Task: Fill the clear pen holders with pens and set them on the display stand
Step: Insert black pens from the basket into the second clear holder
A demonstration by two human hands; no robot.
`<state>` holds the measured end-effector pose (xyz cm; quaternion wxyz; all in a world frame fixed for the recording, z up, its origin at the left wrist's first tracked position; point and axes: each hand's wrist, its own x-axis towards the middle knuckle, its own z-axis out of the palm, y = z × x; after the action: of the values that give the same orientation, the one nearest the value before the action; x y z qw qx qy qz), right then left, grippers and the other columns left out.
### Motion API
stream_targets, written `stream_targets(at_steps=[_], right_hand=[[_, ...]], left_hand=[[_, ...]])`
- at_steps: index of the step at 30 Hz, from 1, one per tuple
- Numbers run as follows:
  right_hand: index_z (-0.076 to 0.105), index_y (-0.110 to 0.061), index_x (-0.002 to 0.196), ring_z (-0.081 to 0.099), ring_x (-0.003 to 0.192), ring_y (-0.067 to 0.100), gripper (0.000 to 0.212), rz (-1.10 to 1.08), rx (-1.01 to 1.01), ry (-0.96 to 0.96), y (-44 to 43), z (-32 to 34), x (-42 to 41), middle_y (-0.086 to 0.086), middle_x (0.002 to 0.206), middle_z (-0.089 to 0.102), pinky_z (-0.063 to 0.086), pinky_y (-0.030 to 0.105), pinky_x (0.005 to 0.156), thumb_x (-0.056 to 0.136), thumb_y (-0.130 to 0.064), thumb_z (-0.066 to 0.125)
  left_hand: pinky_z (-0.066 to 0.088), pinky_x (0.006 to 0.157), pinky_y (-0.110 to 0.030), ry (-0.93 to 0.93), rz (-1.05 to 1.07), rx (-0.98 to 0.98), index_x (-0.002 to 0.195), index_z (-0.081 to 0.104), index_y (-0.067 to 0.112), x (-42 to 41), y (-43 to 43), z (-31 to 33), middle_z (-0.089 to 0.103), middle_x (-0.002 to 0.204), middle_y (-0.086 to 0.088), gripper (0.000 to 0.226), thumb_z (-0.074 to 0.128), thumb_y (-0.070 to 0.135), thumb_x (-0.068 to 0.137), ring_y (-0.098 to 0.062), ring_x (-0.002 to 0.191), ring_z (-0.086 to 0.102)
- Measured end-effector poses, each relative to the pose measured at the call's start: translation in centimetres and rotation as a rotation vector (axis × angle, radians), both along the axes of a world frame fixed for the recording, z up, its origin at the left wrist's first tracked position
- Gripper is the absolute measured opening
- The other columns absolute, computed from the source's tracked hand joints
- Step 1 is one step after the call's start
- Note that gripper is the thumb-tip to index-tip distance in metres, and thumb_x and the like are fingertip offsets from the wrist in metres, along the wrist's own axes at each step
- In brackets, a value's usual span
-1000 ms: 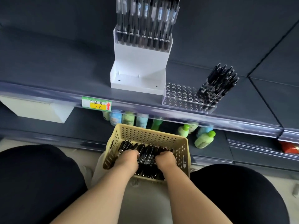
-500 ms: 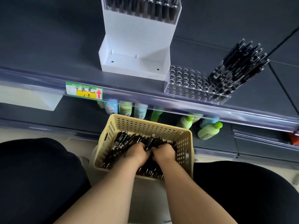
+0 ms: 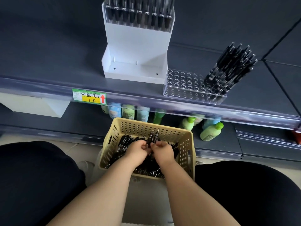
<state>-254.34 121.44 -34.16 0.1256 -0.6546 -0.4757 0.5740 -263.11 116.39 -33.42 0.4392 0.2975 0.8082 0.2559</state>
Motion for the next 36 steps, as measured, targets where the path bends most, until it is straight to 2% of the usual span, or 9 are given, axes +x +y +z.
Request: stream_targets(at_steps=[4, 7, 9, 14, 18, 20, 23, 31, 36], right_hand=[[0.052, -0.014, 0.104, 0.061, 0.081, 0.020, 0.021, 0.098, 0.130, -0.035, -0.4, 1.4, 0.3, 0.003, 0.093, 0.062, 0.046, 0.026, 0.072, 0.084, -0.013, 0.060], [0.043, -0.019, 0.103, 0.064, 0.083, 0.024, 0.025, 0.125, 0.211, -0.025, -1.0, 2.7, 0.5, -0.004, 0.086, 0.057, 0.052, 0.034, 0.077, 0.083, -0.013, 0.057], [0.042, -0.018, 0.099, 0.065, 0.083, 0.025, 0.019, 0.129, 0.275, -0.018, -1.2, 3.7, 0.6, -0.004, 0.083, 0.056, 0.054, 0.041, 0.079, 0.085, -0.016, 0.055], [0.049, -0.014, 0.099, 0.063, 0.078, 0.020, 0.017, 0.107, 0.388, 0.073, -1.5, 7.3, 0.9, 0.008, 0.085, 0.065, 0.043, 0.025, 0.059, 0.096, -0.030, 0.045], [0.047, -0.015, 0.083, 0.052, 0.062, 0.012, 0.022, 0.122, 0.579, 0.075, -1.0, 11.1, 1.5, 0.000, 0.071, 0.059, 0.035, 0.015, 0.050, 0.095, -0.034, 0.047], [0.047, -0.021, 0.079, 0.050, 0.062, 0.010, 0.019, 0.131, 0.708, 0.072, -0.4, 13.0, 1.9, -0.005, 0.069, 0.056, 0.036, 0.019, 0.054, 0.093, -0.031, 0.053], [0.049, -0.027, 0.096, 0.055, 0.072, 0.000, 0.015, 0.092, 0.817, 0.144, 0.5, 15.8, 2.5, -0.013, 0.078, 0.056, 0.041, 0.011, 0.061, 0.088, -0.025, 0.061], [0.047, -0.035, 0.105, 0.057, 0.075, -0.003, 0.025, 0.099, 1.053, 0.240, 3.7, 24.1, 4.8, -0.015, 0.086, 0.064, 0.043, 0.009, 0.063, 0.090, -0.018, 0.056], [0.046, -0.036, 0.102, 0.054, 0.060, -0.002, 0.026, 0.086, 1.144, 0.198, 7.9, 28.8, 5.9, -0.017, 0.086, 0.068, 0.040, 0.012, 0.058, 0.088, -0.015, 0.052]], left_hand=[[0.038, 0.079, -0.023, 0.036, 0.094, 0.049, 0.121, 0.056, 0.010, -0.4, -0.9, 1.1, 0.063, 0.107, -0.003, 0.036, 0.065, 0.018, 0.087, -0.018, 0.094, 0.055], [0.040, 0.077, -0.025, 0.042, 0.132, 0.108, 0.129, 0.049, 0.014, -0.3, -1.4, 2.3, 0.060, 0.096, 0.002, 0.043, 0.062, 0.017, 0.088, -0.016, 0.089, 0.055], [0.040, 0.081, -0.025, 0.070, 0.140, 0.149, 0.133, 0.046, 0.016, -0.2, -1.5, 3.6, 0.060, 0.104, 0.000, 0.046, 0.060, 0.018, 0.090, -0.017, 0.094, 0.055], [0.036, 0.085, -0.022, 0.149, 0.122, 0.261, 0.131, 0.050, 0.014, 0.5, -1.5, 7.2, 0.056, 0.128, -0.002, 0.042, 0.055, 0.030, 0.093, -0.018, 0.116, 0.052], [0.035, 0.088, -0.019, 0.233, 0.081, 0.375, 0.127, 0.054, 0.013, 1.1, -1.1, 10.4, 0.056, 0.125, -0.002, 0.038, 0.056, 0.029, 0.092, -0.016, 0.115, 0.052], [0.041, 0.090, -0.023, 0.260, 0.053, 0.437, 0.121, 0.059, 0.016, 1.5, -0.6, 12.2, 0.060, 0.117, 0.000, 0.032, 0.058, 0.028, 0.091, -0.016, 0.109, 0.056], [0.047, 0.080, -0.022, 0.284, 0.002, 0.547, 0.108, 0.062, 0.024, 1.8, 0.0, 15.0, 0.065, 0.100, 0.007, 0.019, 0.059, 0.026, 0.090, -0.012, 0.095, 0.060], [0.039, 0.063, -0.001, 0.283, -0.115, 0.728, 0.124, 0.050, 0.029, 0.5, 2.8, 22.0, 0.056, 0.094, 0.019, 0.034, 0.058, 0.025, 0.091, 0.005, 0.085, 0.054], [0.045, 0.069, -0.007, 0.254, -0.153, 0.831, 0.107, 0.050, 0.031, 0.2, 6.3, 24.6, 0.063, 0.095, 0.009, 0.024, 0.060, 0.018, 0.089, -0.003, 0.086, 0.061]])
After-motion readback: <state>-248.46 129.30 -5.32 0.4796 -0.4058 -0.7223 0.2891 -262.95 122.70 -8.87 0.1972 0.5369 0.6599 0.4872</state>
